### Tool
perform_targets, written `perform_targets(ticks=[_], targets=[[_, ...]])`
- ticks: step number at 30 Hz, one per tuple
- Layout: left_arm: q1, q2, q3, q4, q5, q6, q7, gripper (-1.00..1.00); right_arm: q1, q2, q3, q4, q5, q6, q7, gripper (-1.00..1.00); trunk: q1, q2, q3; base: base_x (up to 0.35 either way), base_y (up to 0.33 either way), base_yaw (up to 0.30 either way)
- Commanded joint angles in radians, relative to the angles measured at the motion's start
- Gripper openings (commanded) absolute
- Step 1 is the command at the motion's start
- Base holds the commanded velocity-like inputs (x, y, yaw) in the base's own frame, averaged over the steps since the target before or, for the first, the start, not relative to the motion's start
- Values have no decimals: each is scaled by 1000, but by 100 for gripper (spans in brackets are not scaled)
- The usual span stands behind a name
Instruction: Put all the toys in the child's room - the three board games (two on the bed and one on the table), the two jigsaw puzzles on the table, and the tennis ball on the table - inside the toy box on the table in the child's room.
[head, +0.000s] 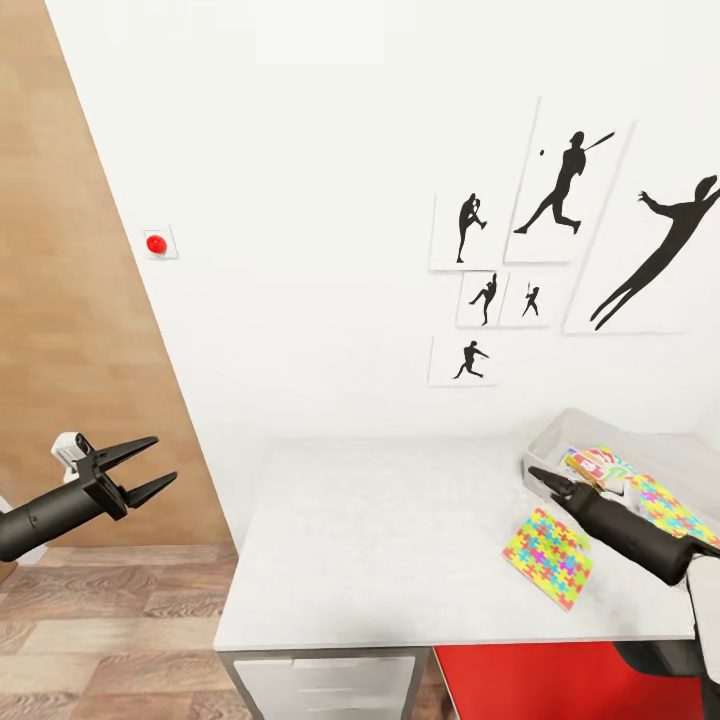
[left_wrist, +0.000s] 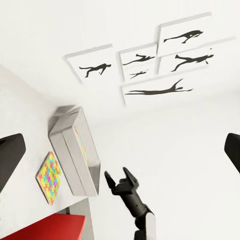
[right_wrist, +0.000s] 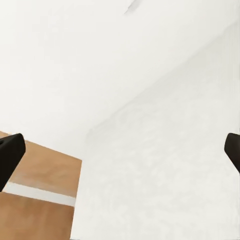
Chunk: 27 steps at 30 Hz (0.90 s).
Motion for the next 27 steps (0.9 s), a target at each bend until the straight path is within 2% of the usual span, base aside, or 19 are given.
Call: perform_targets(ticks=[1, 2, 4, 5, 8, 10, 12, 13, 15, 19, 23, 27], targets=[[-1, 0, 1, 1, -8, 3, -9, 100, -19, 1, 7, -1, 9, 4, -21, 100, 1, -2, -2, 0, 0, 0], [-1, 1, 1, 1, -8, 3, -9, 100, -56, 1, 27, -2, 7, 5, -84, 100, 1, -2, -2, 0, 0, 0], [-1, 1, 1, 1, -9, 3, -9, 100, -95, 2, 52, 1, 6, 6, -150, 100, 1, -2, -2, 0, 0, 0], [-1, 0, 1, 1, -9, 3, -9, 100, -129, 3, 84, 5, 5, 6, -221, 100, 1, -2, -2, 0, 0, 0], [-1, 0, 0, 1, -9, 3, -9, 100, -170, 3, 140, 11, 2, 5, -336, 100, 1, -2, -2, 0, 0, 0], [-1, 0, 0, 1, -9, 3, -9, 100, -211, 5, 209, 15, -3, 3, -489, 100, 1, -2, -2, 0, 0, 0], [-1, 0, 0, 1, -9, 3, -9, 100, -252, 18, 260, 26, -5, -2, -627, 100, 1, -2, -2, 0, 0, 0], [-1, 0, 0, 1, -9, 3, -9, 100, -262, 25, 270, 32, -5, -3, -658, 100, 1, -2, -2, 0, 0, 0], [-1, 1, 1, 1, -9, 3, -9, 100, -291, 52, 295, 66, -2, -5, -767, 100, 1, -2, -2, 0, 0, 0], [-1, 1, 1, 1, -9, 3, -9, 100, -310, 89, 311, 126, 4, -10, -895, 100, 1, -2, -2, 0, 0, 0], [-1, 2, 1, 1, -9, 3, -9, 100, -314, 100, 315, 179, 9, -44, -932, 100, 1, -2, -2, 0, 0, 0], [-1, 2, 1, 1, -10, 3, -8, 100, -315, 103, 318, 259, 13, -118, -949, 100, 1, -2, -2, 0, 0, 0]])
